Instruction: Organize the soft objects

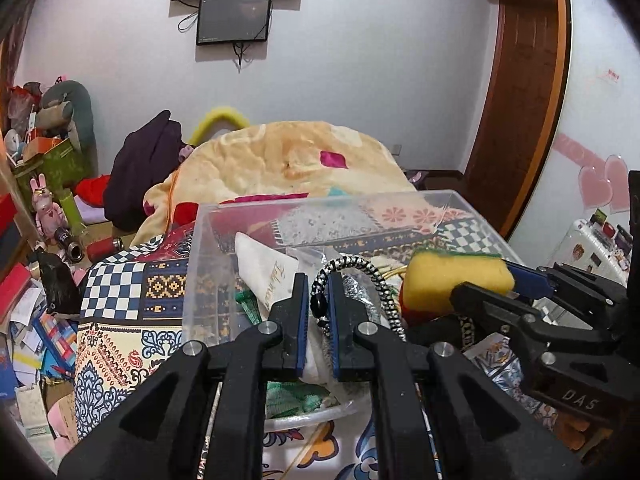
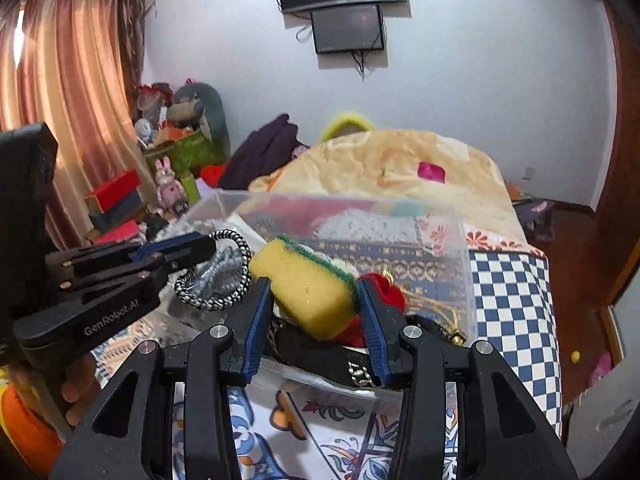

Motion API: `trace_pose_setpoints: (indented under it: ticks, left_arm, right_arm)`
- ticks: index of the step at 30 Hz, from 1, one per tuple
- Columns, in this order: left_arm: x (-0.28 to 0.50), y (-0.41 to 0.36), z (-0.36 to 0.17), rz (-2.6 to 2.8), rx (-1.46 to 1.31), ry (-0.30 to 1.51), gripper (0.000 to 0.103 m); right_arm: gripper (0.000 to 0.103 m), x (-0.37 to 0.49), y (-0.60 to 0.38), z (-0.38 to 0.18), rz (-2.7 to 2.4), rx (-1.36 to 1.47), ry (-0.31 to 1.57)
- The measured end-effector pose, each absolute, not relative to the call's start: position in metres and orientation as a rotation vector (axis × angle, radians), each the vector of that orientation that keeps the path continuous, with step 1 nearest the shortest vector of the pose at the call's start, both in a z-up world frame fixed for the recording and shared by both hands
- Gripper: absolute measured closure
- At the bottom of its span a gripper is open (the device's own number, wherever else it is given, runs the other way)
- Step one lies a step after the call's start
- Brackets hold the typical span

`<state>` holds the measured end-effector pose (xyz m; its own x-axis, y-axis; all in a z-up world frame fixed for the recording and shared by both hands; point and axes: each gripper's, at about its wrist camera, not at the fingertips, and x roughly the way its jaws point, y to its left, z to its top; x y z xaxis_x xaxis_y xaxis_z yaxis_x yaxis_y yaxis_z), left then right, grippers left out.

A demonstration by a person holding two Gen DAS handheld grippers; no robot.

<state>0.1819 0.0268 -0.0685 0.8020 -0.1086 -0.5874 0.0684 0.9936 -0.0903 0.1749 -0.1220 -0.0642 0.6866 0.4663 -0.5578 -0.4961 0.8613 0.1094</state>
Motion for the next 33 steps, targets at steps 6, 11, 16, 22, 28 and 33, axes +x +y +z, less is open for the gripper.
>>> trace_pose_setpoints:
  ticks: [6, 11, 16, 22, 28, 33]
  left_arm:
    - [0.179, 0.026, -0.069, -0.103, -0.048, 0.641, 0.086]
    - [0.169, 0.029, -0.06, -0.127, -0.074, 0.628, 0.073]
    - [0.148, 0.027, -0.04, -0.13, -0.077, 0.556, 0.072]
    - [0.12, 0.029, -0.011, -0.112, -0.085, 0.452, 0.071]
    - [0.092, 0.026, 0.01, -0.073, -0.05, 0.36, 0.07]
    - [0.071, 0.023, 0.021, -0.066, -0.047, 0.298, 0.047]
  right_arm:
    - [0.061, 0.172, -0.124, -0.065, 0.549, -0.076, 0.62]
    - [0.052, 0.164, -0.132, -0.055, 0.563, -0.067, 0.595]
    - [0.051, 0.153, -0.139, -0.04, 0.564, -0.041, 0.547]
    - [0.051, 0.134, -0.149, -0.015, 0.566, -0.016, 0.458]
    - [0.051, 0.115, -0.156, 0.006, 0.572, -0.006, 0.375]
    - [0.042, 0.101, -0.16, 0.016, 0.573, -0.001, 0.323]
